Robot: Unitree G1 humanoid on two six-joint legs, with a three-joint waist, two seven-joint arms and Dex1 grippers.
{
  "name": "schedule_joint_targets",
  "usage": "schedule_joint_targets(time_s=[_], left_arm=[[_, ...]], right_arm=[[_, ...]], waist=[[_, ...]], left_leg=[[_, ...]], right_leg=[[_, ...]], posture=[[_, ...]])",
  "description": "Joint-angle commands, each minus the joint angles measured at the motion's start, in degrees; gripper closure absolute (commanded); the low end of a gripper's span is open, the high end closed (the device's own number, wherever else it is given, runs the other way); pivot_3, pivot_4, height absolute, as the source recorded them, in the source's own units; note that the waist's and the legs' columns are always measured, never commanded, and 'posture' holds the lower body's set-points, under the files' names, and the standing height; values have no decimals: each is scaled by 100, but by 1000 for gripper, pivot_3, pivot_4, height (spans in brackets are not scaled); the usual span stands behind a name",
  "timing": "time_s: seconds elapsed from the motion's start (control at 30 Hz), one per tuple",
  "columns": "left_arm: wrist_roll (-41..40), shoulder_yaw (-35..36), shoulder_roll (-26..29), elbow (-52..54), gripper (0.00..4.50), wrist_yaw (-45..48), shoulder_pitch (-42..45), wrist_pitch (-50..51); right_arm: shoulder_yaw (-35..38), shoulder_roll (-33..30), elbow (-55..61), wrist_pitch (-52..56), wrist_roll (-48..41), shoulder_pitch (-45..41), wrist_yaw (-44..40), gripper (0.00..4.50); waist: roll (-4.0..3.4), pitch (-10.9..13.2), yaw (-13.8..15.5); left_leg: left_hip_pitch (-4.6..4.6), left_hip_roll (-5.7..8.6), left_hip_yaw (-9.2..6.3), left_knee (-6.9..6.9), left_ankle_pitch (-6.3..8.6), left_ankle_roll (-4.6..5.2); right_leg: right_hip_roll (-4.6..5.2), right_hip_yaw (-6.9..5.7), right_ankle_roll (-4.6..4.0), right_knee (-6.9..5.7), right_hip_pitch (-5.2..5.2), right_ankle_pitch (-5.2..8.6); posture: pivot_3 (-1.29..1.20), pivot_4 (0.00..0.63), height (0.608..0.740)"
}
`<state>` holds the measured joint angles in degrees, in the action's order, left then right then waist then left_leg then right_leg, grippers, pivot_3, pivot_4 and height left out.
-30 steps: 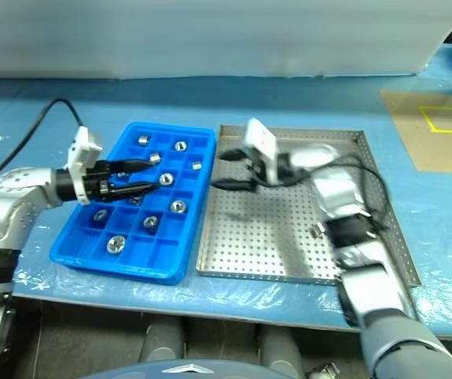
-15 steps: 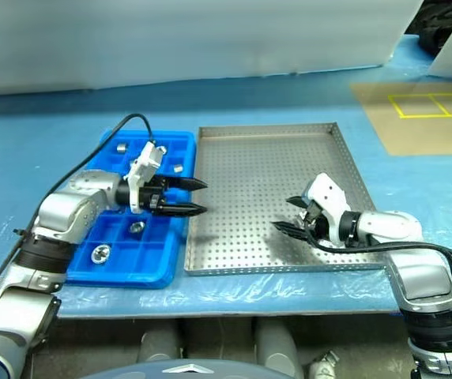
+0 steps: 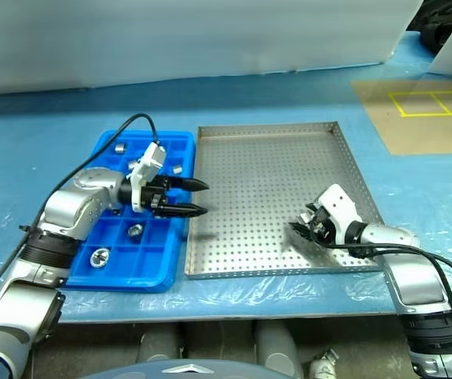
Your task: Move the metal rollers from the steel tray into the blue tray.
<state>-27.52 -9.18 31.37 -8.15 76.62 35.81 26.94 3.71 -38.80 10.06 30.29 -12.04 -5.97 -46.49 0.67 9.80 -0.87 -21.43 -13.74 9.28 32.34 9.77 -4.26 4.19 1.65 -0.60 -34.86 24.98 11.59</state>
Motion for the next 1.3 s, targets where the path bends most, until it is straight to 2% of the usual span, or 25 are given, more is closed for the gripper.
schedule_joint_targets(time_s=[0.03, 0.2, 0.3, 0.4, 0.43, 0.63, 0.83, 1.03, 1.17, 1.3], left_arm=[[-8, 159, 102, 263, 975, -23, -49, -55], [-15, 206, 168, 305, 975, -76, -122, -59], [-31, 222, 200, 348, 975, -103, -162, -51], [-42, 238, 249, 383, 975, -99, -197, -44], [-50, 251, 274, 392, 975, -97, -205, -36], [-19, 355, 465, 347, 975, -71, -223, -65], [-34, 671, 722, 206, 975, -142, -56, -79], [-2, 983, 1224, 246, 975, -154, -243, -60], [-38, 1208, 1593, 549, 975, -172, -622, 24], [-268, 1692, 1957, 1069, 975, -356, -1212, 305]], right_arm=[[7, 35, -378, -313, 74, -72, 90, 1042], [-50, 103, -605, -392, 53, -253, 111, 1042], [-108, 133, -649, -517, 77, -314, 93, 1618], [-139, 162, -654, -551, 142, -390, 223, 2573], [-135, 168, -646, -548, 99, -423, 197, 2720], [-253, 164, -514, -545, 134, -663, 173, 2717], [-464, 517, -30, 126, -550, -1811, -205, 2717], [-1609, 1340, -771, -119, -456, -3077, -948, 2717], [-2436, 1791, -1297, -714, -119, -3488, -1513, 2717], [-2929, 2204, -1689, -1147, -27, -3726, -2081, 2717]], waist=[[0, 0, 3], [0, 0, 0], [-1, 0, 10], [-1, 0, 10], [-1, 0, 9], [-1, 0, 7], [-3, 1, -15], [-4, 0, 39], [-2, 1, 135], [2, 3, 282]], left_leg=[[1, 0, 0, 0, 0, 0], [15, -1, 4, 1, 0, -1], [21, -1, 5, 1, 0, 0], [19, -1, 4, 1, 0, -1], [19, -1, 5, 1, 0, -1], [20, -1, 5, -1, -1, -1], [28, -1, 8, -1, -2, -4], [30, -13, 6, -5, -10, -17], [12, -11, 6, -6, -11, -19], [-3, -14, -2, -6, -12, -20]], right_leg=[[0, 0, 0, 0, -1, 0], [0, -1, 0, -5, -9, 0], [1, -1, 0, -6, -16, -1], [1, -1, 0, -4, -16, -1], [1, -1, 0, -4, -16, -1], [0, -1, 0, -4, -16, -1], [-1, -2, 0, -18, -10, -1], [0, -8, -1, -43, 2, -1], [2, -15, -2, -40, 13, 0], [4, -29, -2, -40, 25, 0]], posture=[[-335, 150, 740], [-317, 150, 740], [-313, 150, 740], [-309, 150, 740], [-308, 150, 740], [-293, 150, 740], [-245, 150, 740], [-143, 150, 740], [-40, 150, 740], [66, 150, 740]])
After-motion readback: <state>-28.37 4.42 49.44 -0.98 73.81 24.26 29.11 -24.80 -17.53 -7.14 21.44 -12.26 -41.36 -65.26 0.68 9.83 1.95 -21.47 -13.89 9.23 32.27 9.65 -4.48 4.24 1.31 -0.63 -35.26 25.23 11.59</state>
